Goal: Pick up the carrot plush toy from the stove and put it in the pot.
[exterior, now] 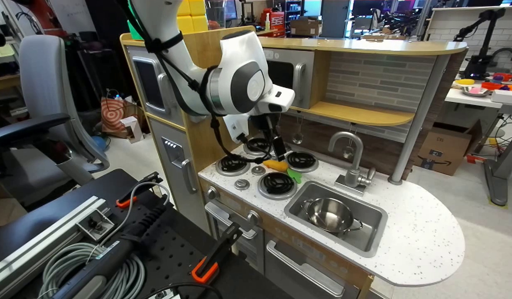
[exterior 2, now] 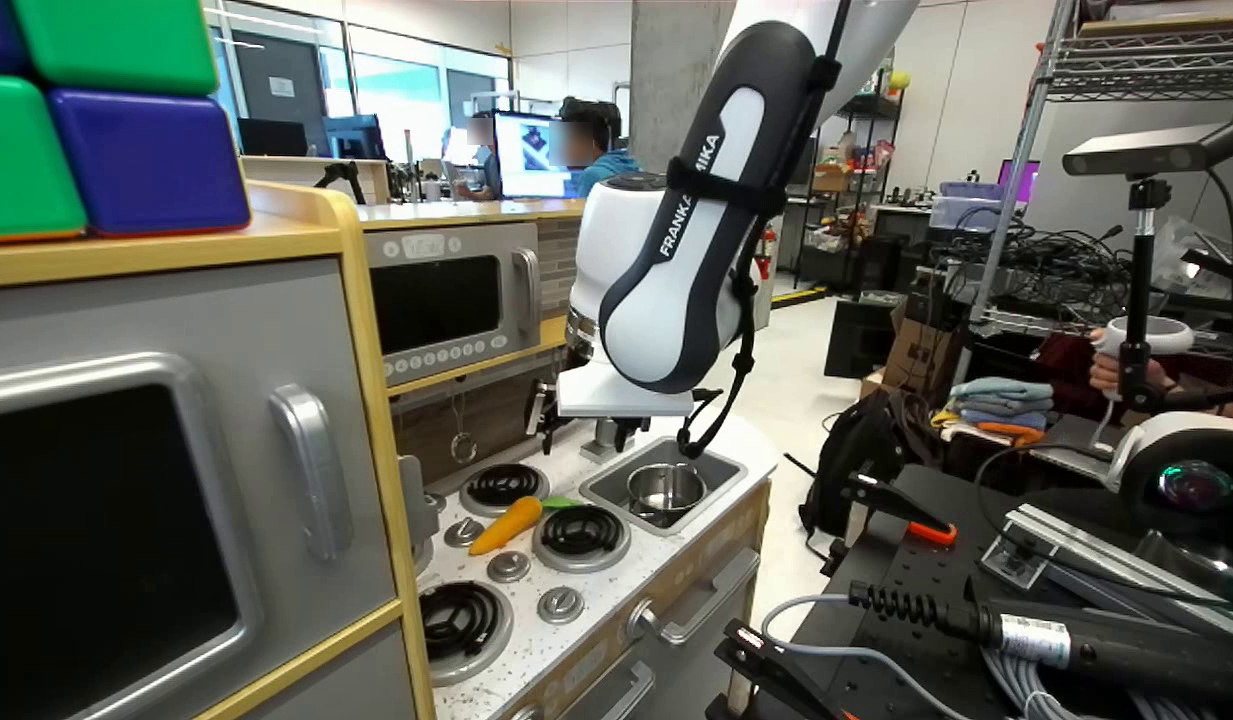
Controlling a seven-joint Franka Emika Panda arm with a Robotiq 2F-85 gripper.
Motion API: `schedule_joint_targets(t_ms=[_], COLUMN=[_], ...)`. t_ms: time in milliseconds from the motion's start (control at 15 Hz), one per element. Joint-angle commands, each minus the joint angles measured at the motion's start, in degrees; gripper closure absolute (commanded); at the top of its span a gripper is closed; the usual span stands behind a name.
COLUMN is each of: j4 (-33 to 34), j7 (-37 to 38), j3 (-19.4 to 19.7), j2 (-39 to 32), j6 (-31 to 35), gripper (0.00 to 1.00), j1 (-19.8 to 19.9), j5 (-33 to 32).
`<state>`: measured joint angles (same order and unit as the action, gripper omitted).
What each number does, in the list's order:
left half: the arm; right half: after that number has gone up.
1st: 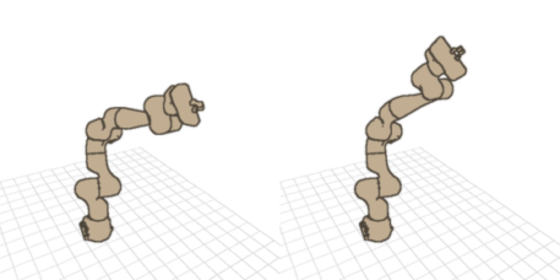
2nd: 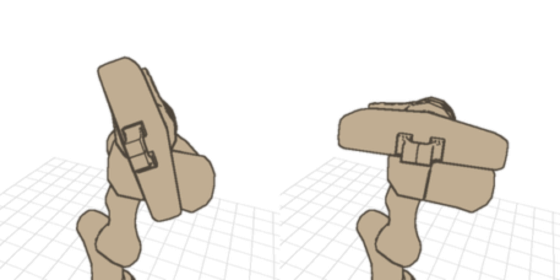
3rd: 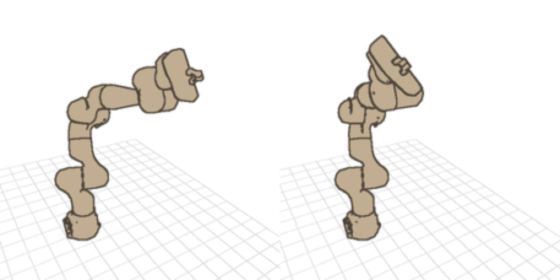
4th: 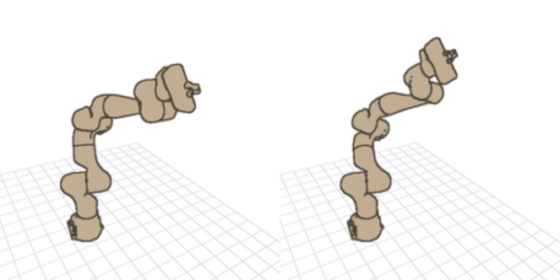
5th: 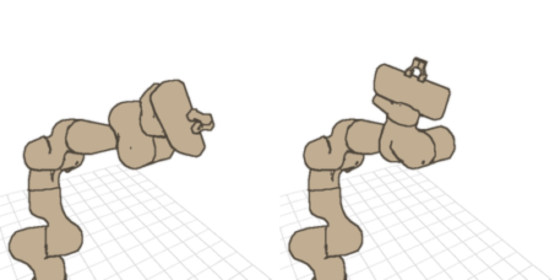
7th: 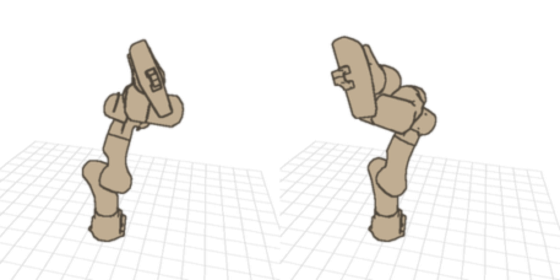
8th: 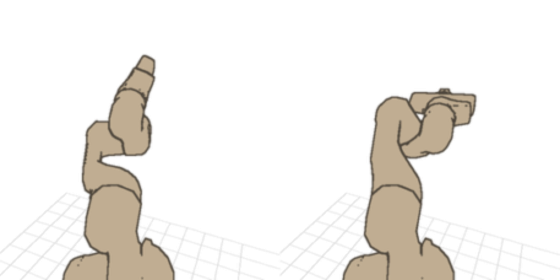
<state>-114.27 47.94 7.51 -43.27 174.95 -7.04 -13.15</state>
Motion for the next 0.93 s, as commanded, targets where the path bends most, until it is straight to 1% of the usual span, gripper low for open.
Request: schedule_joint_targets(t_ms=[0,67,133,267,400,533,600,667,867], j4=[-0.19,0.04,0.74,3.21,7.19,11.51,13.69,16.14,24.36], j7=[-4.87,-3.81,-3.92,-4.27,-4.23,-3.58,-3.39,-2.61,2.21], j3=[1.31,2.79,2.58,-0.52,-4.33,-6.53,-6.93,-6.55,-2.19], j2=[-0.11,-0.91,-1.68,-3.63,-5.58,-7.85,-8.94,-10.50,-15.77], j6=[0.24,1.78,1.83,2.12,-0.45,-2.96,-5.14,-6.20,-12.62], gripper=[0.00,0.00,0.00,0.00,0.00,0.00,0.00,0.00,0.00], j1=[-1.88,-3.24,-3.35,-1.30,1.12,2.13,2.21,1.62,-1.80], j5=[6.04,7.50,10.07,15.58,21.02,25.61,27.19,28.54,29.56])
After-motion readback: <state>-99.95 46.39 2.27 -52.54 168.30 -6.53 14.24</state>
